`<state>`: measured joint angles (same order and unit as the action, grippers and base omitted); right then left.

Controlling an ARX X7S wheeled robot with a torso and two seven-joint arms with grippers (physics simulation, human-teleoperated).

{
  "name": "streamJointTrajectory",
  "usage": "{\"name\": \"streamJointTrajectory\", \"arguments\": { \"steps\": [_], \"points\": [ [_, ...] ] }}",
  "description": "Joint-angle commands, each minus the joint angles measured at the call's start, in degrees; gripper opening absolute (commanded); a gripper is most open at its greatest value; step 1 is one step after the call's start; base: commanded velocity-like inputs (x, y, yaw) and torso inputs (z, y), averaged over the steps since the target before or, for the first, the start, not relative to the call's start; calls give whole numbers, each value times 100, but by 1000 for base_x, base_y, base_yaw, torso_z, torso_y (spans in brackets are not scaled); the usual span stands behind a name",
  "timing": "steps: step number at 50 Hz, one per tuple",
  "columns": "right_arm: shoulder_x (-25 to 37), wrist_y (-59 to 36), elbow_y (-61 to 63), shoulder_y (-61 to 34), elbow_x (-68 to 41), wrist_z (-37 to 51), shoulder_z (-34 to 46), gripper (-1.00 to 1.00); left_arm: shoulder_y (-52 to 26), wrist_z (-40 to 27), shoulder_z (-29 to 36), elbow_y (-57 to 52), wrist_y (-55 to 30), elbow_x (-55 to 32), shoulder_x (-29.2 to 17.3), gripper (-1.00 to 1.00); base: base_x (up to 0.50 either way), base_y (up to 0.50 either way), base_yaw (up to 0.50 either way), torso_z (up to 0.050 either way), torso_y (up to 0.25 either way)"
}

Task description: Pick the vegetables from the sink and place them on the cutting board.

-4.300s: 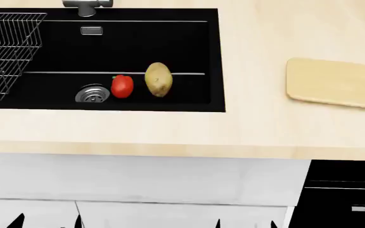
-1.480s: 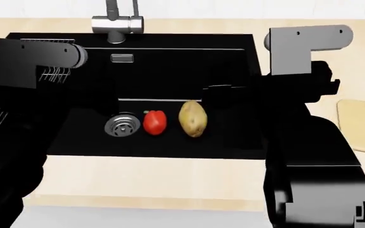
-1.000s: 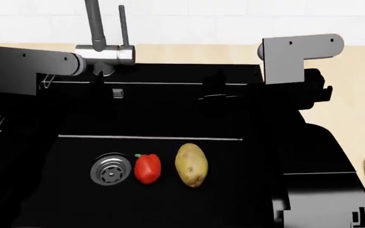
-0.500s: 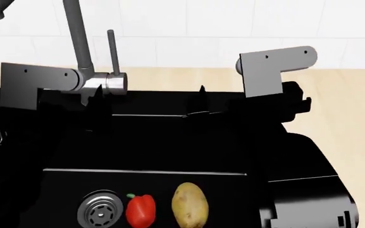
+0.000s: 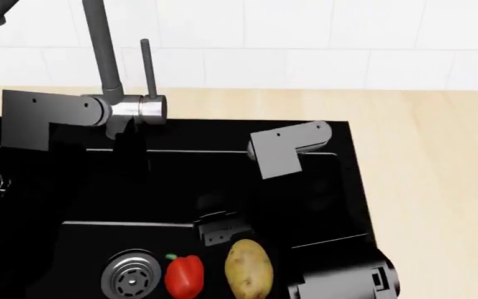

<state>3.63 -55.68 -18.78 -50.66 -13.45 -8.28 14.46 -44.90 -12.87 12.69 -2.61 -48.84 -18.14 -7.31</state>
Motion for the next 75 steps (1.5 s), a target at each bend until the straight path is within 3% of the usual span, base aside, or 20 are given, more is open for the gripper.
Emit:
{"name": "streamJointTrajectory", "arguments": {
  "steps": [1,9,13,18,26,49,64,75],
  "points": [
    [-197,696,-1451,-192,-15,-104,205,100,96,-17,39,10,84,-57,-13,100,0,0,0,0,0],
    [-352,1840,-3431,-818,-496,-135,751,100,139,-27,72,48,153,-80,-29,100,0,0,0,0,0],
    [-361,2570,-4676,-1310,-1987,7,2286,100,168,-29,70,82,201,-102,-30,100,0,0,0,0,0],
    [-361,2978,-5173,-1521,-3931,245,4330,100,171,-19,34,119,240,-141,-64,100,0,0,0,0,0],
    [-361,3402,-5560,-1609,-5223,671,5605,100,232,-60,-15,-112,139,-248,-107,100,0,0,0,0,0],
    [-362,3237,-5610,-1490,-5636,910,6514,100,313,-78,41,32,297,-308,-147,100,0,0,0,0,0],
    [-362,2989,-5619,-1349,-5426,617,6122,100,334,-88,42,123,386,-355,-188,100,0,0,0,0,0],
    [-362,3066,-5608,-1405,-5952,255,6812,100,345,-84,55,181,438,-386,-230,100,0,0,0,0,0]
  ]
}}
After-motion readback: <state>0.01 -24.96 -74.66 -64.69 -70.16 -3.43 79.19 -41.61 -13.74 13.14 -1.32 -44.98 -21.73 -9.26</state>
